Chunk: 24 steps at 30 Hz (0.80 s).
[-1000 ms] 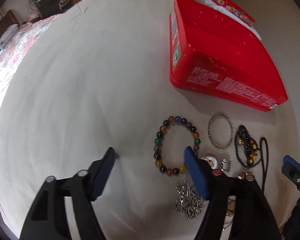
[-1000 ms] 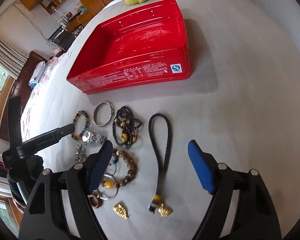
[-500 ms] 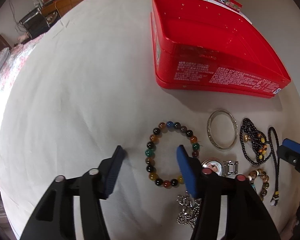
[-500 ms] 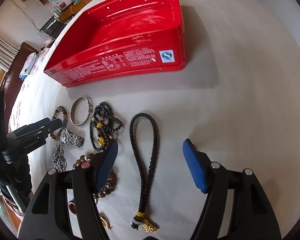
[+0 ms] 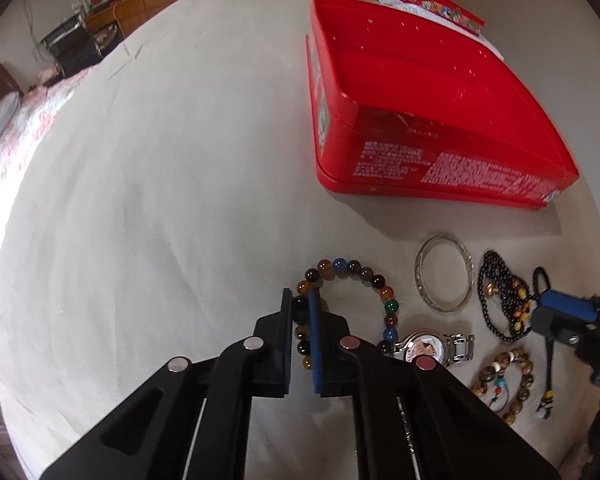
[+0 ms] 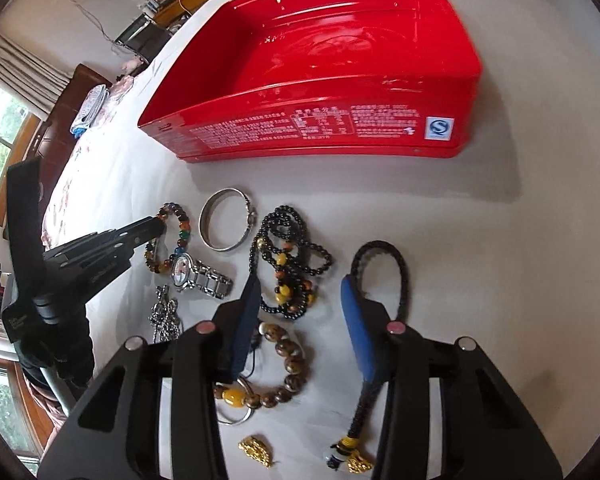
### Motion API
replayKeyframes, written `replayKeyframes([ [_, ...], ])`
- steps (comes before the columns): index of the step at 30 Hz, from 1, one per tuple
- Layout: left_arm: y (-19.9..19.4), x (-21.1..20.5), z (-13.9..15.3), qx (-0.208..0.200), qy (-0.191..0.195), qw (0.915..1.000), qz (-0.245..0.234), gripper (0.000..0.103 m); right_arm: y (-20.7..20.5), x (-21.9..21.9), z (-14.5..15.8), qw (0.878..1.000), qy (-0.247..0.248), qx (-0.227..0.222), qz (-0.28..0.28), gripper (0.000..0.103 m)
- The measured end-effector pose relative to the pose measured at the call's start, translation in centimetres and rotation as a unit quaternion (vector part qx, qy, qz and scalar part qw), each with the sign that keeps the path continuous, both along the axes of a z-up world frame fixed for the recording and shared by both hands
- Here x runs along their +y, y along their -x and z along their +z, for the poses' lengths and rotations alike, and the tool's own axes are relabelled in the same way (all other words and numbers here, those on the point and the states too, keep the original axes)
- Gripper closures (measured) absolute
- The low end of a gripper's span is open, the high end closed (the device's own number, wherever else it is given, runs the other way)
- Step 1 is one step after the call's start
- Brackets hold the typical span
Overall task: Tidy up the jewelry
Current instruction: 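Grasp the multicolour bead bracelet with the left tool while the right tool grasps the black beaded necklace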
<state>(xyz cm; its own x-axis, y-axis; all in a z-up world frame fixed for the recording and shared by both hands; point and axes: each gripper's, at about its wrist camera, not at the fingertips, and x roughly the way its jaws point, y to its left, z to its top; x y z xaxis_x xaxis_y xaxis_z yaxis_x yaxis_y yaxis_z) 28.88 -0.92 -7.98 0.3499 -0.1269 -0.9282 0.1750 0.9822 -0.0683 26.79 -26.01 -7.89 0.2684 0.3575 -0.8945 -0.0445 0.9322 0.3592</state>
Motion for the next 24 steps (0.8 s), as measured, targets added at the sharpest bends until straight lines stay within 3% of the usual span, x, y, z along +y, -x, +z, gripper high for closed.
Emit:
replayKeyframes([
  [9,-0.6,0.8,-0.2,0.008,0.005,0.9999,-0.009,0.095,-1.3,1.5,-0.9,0.999,0.04,-0.001,0.003,0.059],
  [11,-0.7,0.4,-0.2,0.007,0.003,0.9998,-0.018,0.085,-1.4,2.4,-1.0,0.998,0.059,-0.011,0.01,0.059],
  [14,-0.3,-0.7,-0.1,0.002,-0.008,0.9995,-0.031,0.08,-1.2,2.8,-1.1,0.996,0.08,-0.024,0.014,0.076],
  [15,-0.3,-1.0,-0.1,-0.003,-0.018,0.9993,-0.033,0.08,-1.2,2.5,-1.1,0.997,0.078,-0.026,0.012,0.087],
  [16,-0.2,-1.2,-0.3,-0.007,-0.023,0.9991,-0.034,0.08,-1.2,2.4,-1.2,0.997,0.071,-0.025,0.01,0.09],
  [18,-0.3,-1.3,-0.3,-0.012,-0.026,0.9991,-0.032,0.094,-1.3,1.7,-1.3,0.998,0.055,-0.022,0.008,0.093],
  [19,-0.5,-1.1,-0.3,-0.012,-0.023,0.9993,-0.029,0.096,-1.3,1.9,-1.0,0.999,0.047,-0.02,0.008,0.093],
  [24,-0.6,-0.2,0.2,-0.016,0.009,0.9998,-0.008,0.096,-1.0,0.4,-0.5,1.0,-0.012,-0.013,0.01,0.093],
])
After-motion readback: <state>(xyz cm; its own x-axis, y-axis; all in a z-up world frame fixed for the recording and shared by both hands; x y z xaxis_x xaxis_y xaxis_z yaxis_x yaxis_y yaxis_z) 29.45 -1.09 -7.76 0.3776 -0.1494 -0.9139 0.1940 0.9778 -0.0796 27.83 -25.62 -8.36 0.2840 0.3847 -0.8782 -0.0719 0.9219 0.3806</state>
